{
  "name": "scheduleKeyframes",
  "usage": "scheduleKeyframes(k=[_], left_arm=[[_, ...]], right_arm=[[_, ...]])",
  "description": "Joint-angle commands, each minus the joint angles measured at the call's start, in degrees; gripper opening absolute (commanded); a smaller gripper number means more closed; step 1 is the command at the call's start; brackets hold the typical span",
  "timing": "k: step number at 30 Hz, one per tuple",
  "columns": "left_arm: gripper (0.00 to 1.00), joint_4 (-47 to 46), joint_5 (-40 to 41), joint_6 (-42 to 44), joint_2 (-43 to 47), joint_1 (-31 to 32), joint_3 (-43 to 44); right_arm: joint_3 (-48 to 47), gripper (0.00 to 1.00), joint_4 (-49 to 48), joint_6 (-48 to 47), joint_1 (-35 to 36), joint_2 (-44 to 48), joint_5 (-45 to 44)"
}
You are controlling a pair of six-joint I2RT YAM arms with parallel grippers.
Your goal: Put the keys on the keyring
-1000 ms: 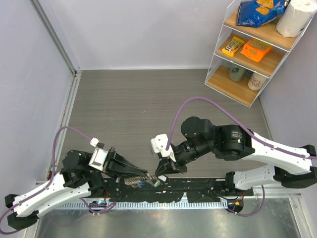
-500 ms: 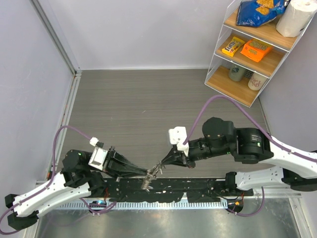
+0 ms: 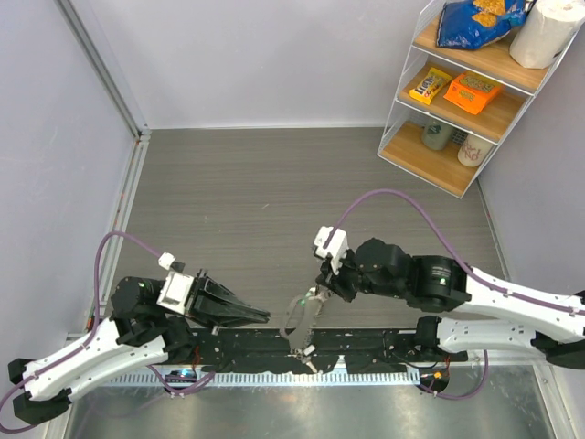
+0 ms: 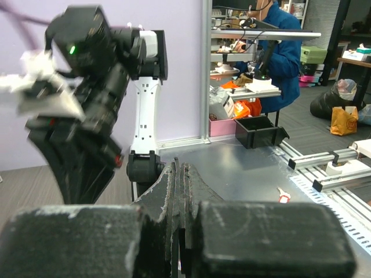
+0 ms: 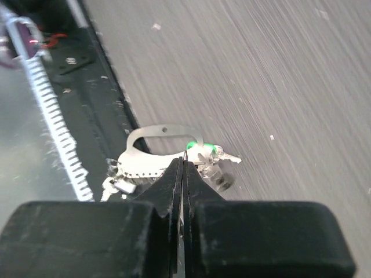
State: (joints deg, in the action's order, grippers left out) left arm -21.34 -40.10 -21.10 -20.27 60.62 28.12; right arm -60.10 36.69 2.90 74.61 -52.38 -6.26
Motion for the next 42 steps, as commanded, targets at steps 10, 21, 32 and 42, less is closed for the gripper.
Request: scheduleKeyframes(k=[10, 21, 32, 42], left_arm=[[0.0, -0.8, 3.4, -0.9, 1.9, -0.2, 0.2], [0.0, 2.6, 8.2, 0.5, 2.1, -0.2, -1.1], [0.0, 10.4, 16.4, 4.7, 2.5, -0.1, -1.4], [0.11, 15.9, 29.8, 5.5, 4.1, -0.2, -3.2]], right_arm=[[21.3, 0.05, -13.5, 18.5, -19.9, 0.0, -7.4], [26.5, 0.05, -19.6, 23.5, -31.7, -3.3, -10.1], [25.1, 0.46, -23.1, 22.2, -34.3, -9.0, -8.9], [20.4, 0.48, -19.0, 10.3, -31.8, -9.1, 12.6]])
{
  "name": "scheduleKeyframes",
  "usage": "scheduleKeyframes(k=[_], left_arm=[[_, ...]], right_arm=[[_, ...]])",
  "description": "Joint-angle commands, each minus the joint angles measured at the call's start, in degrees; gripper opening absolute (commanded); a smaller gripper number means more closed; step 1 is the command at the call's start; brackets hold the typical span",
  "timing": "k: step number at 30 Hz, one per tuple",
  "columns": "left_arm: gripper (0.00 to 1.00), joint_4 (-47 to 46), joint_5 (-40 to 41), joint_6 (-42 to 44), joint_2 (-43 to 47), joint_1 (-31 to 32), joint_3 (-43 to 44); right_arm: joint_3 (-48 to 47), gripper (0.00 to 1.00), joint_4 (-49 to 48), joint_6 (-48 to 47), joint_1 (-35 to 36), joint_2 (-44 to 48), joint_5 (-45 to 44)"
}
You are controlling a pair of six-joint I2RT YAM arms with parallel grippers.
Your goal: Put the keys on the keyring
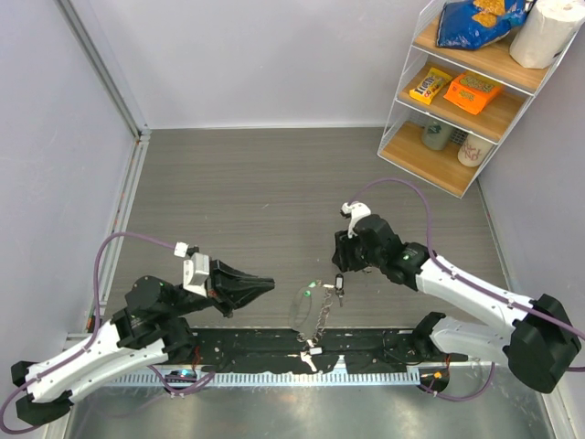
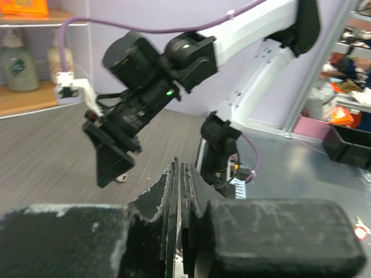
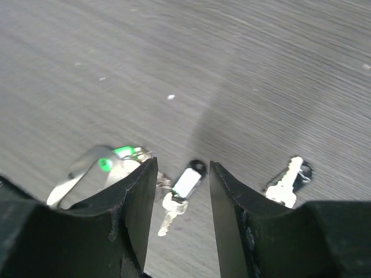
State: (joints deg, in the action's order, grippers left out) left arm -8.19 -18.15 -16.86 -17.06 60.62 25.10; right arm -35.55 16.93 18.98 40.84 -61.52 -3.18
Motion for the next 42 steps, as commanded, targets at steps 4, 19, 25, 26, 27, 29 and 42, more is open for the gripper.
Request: scheduleKeyframes(k=[4, 19, 25, 26, 27, 29, 42], left_arm=[[0.2, 4.8, 11.1, 1.1, 0.9, -0.2, -1.0], [0.34, 4.4, 12.2, 3.4, 4.3, -0.1, -5.6], [0.35, 3.8, 11.9, 3.9, 4.6, -0.1, -6.2], [0.35, 3.9, 11.7, 4.0, 4.6, -0.1, -6.2], [0.35, 3.8, 11.7, 4.1, 4.5, -0.1, -6.2], [0.35, 3.6, 11.6, 4.1, 4.3, -0.1, -6.3], [0.35, 3.7, 11.4, 4.4, 4.6, -0.1, -6.2]], right_arm=[[-5.0, 0.5, 0.5, -6.9, 5.7, -0.8, 12.3], [-7.7, 0.5, 1.9, -9.8, 9.1, -11.7, 10.7], [-8.8, 0.49, 1.4, -10.1, 9.5, -14.3, 11.1], [-8.9, 0.49, 1.4, -10.2, 9.8, -14.8, 11.1], [-8.9, 0.49, 1.4, -10.3, 9.7, -15.0, 11.2], [-9.0, 0.49, 1.4, -10.4, 10.0, -15.6, 11.1], [-10.1, 0.42, 0.6, -10.8, 11.4, -19.3, 9.8]])
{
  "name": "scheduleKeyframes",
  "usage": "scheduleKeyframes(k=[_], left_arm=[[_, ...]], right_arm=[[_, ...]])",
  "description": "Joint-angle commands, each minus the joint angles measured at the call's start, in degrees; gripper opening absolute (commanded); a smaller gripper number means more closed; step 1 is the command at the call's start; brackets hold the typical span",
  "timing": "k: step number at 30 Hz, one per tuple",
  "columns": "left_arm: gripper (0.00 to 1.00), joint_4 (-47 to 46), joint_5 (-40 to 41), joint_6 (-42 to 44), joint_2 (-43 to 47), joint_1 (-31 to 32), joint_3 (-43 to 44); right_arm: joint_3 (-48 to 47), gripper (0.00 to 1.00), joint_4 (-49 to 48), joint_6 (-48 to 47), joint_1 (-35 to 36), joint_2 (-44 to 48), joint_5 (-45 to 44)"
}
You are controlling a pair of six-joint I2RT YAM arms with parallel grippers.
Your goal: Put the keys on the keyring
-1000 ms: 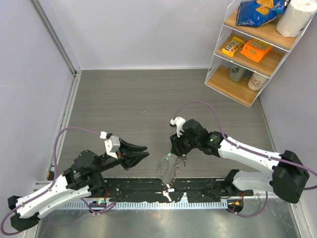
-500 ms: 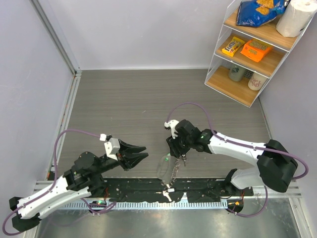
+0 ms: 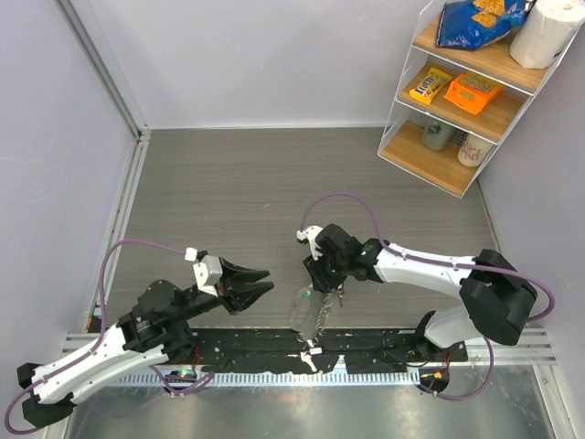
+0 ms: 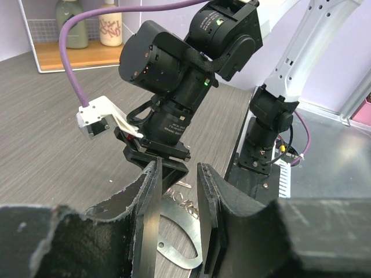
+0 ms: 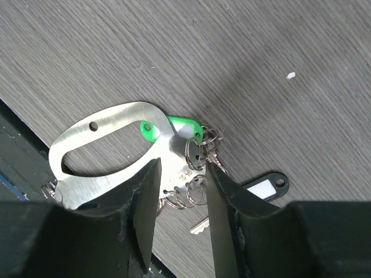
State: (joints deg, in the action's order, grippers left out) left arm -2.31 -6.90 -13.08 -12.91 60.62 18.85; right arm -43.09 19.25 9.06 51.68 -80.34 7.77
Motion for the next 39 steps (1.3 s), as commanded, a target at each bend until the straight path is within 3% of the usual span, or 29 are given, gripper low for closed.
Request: scheduleKeyframes(k=[1, 6, 8, 15, 31, 39], left_arm=[[0.36, -2.2, 0.1, 0.6, 0.4, -0.2, 0.0], [0.35, -2.0, 0.3, 0.7, 0.5, -0.1, 0.1], [0.36, -2.0, 0.3, 0.8, 0.5, -0.2, 0.0], [0.35, -2.1, 0.2, 1.0, 0.3, -0.2, 0.1], [0.35, -2.4, 0.2, 0.6, 1.0, -0.1, 0.0], [0.35, -1.9, 0.1, 0.1, 1.4, -0.1, 0.4]], right_arm=[[-2.6, 0.41, -1.9, -0.9, 0.5, -0.9, -1.4], [-3.1, 0.34, -2.1, -1.1, 0.8, -2.5, -2.2], [-3.5, 0.18, -2.1, -1.4, 0.9, -2.7, -2.4], [-4.4, 0.05, -0.9, -1.8, 1.1, -3.5, -3.2], [-10.3, 0.05, 1.3, -2.0, 2.1, 9.1, -2.8], [-12.4, 0.05, -0.6, 0.3, 2.0, 2.6, -10.1]])
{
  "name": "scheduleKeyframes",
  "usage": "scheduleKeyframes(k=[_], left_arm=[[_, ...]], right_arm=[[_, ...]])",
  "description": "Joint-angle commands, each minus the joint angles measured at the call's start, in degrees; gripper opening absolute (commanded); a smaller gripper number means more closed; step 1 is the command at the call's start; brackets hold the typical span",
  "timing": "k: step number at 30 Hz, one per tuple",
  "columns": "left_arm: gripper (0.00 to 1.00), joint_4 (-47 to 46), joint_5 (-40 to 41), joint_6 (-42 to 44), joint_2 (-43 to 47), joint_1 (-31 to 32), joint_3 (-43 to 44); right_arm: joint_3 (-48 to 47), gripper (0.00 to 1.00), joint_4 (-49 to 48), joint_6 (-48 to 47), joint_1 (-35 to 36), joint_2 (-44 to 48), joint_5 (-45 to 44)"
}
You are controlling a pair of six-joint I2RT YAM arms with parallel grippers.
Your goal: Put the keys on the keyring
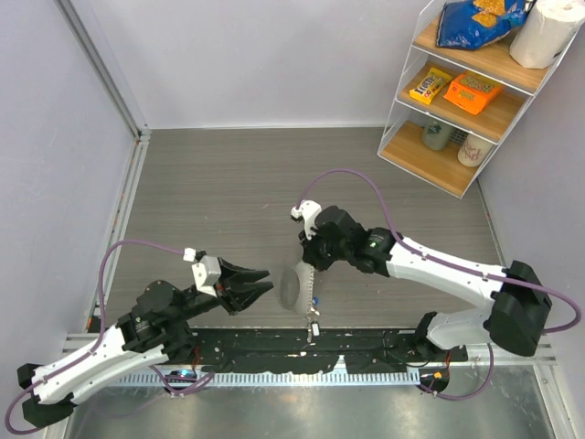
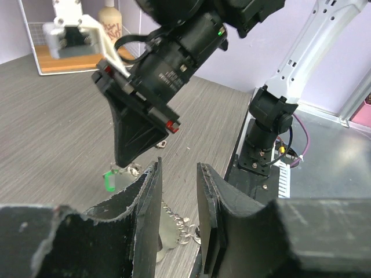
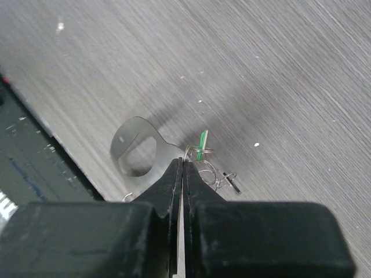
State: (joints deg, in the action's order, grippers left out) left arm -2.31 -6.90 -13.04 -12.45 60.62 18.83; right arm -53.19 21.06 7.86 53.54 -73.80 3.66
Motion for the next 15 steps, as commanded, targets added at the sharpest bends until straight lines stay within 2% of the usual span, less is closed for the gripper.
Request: scheduleKeyframes(k=[1, 2, 3, 4, 5, 7, 11, 15], left_arm=[[0.35, -1.7, 0.2, -0.1, 1.1, -0.2, 0.3], [0.35, -1.6, 0.3, -0.1, 1.2, -0.1, 0.3], [0.35, -1.4, 0.5, 0.0, 1.4, -0.1, 0.4], [0.35, -1.3, 0.6, -0.1, 1.5, -0.1, 0.4], [0.35, -1.2, 0.5, -0.1, 1.5, -0.2, 0.5], [0.35, -0.8, 0.7, 0.0, 1.5, -0.2, 0.7], [0.35, -0.9, 1.1, 0.2, 1.1, -0.1, 0.5], [0.35, -1.7, 1.1, 0.6, 0.1, -0.1, 0.5]], right_arm=[[-2.4, 0.05, -2.5, 2.6, -0.2, -5.2, -7.7], [-2.6, 0.08, -2.9, 3.2, -0.5, -5.8, -8.3], [-2.6, 0.18, -3.7, 4.3, -0.9, -6.6, -10.1], [-2.7, 0.24, -3.9, 5.0, -1.2, -6.8, -11.4], [-2.8, 0.35, -4.0, 5.8, -1.2, -6.7, -13.0], [-2.3, 0.44, -4.7, 6.6, -1.2, -4.8, -14.4], [0.3, 0.52, -4.4, 6.8, -1.2, 0.3, -14.4], [2.6, 0.53, -1.6, 6.4, -1.2, 4.1, -9.7]])
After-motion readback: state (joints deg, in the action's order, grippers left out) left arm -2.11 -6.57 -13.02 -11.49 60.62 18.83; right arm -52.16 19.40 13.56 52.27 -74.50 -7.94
